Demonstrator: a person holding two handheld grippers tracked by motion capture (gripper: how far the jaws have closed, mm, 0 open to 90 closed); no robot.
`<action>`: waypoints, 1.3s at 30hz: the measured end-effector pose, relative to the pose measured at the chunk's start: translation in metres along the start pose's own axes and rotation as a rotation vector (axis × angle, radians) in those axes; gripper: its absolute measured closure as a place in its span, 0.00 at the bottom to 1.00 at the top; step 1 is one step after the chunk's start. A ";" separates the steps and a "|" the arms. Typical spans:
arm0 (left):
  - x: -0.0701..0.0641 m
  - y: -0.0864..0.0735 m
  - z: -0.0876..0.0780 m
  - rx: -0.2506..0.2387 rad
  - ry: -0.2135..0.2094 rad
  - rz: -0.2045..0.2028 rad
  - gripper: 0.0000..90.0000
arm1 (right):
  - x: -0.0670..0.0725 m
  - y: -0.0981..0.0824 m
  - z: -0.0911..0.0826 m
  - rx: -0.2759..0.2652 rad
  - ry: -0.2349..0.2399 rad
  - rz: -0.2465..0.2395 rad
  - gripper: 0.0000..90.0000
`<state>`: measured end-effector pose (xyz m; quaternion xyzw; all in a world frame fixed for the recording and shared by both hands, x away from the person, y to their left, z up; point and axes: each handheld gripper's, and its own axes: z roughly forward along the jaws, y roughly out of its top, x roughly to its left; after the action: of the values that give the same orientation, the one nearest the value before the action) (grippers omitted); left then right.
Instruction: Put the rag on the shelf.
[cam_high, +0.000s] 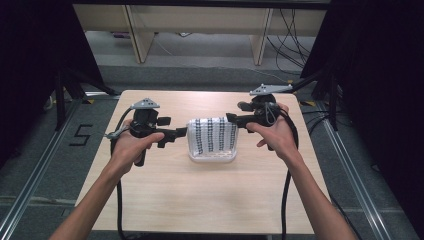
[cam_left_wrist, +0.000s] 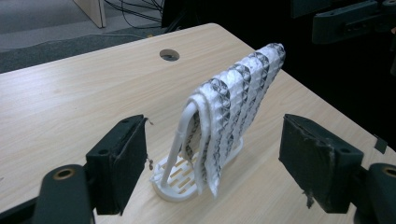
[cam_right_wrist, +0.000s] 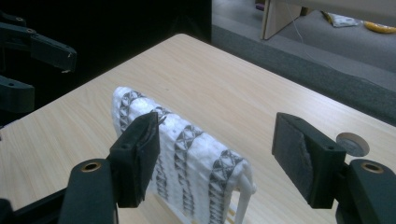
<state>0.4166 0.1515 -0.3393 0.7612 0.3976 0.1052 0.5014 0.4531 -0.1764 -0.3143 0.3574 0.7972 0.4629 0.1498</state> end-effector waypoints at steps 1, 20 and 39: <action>0.000 -0.001 -0.001 0.000 -0.002 -0.001 0.25 | 0.000 -0.002 0.000 0.002 0.007 0.006 0.37; -0.012 -0.032 -0.015 -0.005 -0.040 0.027 0.24 | 0.015 -0.015 -0.013 -0.024 0.024 -0.028 0.36; -0.015 -0.061 -0.028 -0.009 -0.033 0.034 0.24 | 0.025 -0.031 -0.022 -0.012 0.049 -0.016 0.36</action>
<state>0.3604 0.1703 -0.3741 0.7674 0.3757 0.1031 0.5092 0.4094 -0.1827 -0.3265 0.3385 0.8009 0.4750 0.1360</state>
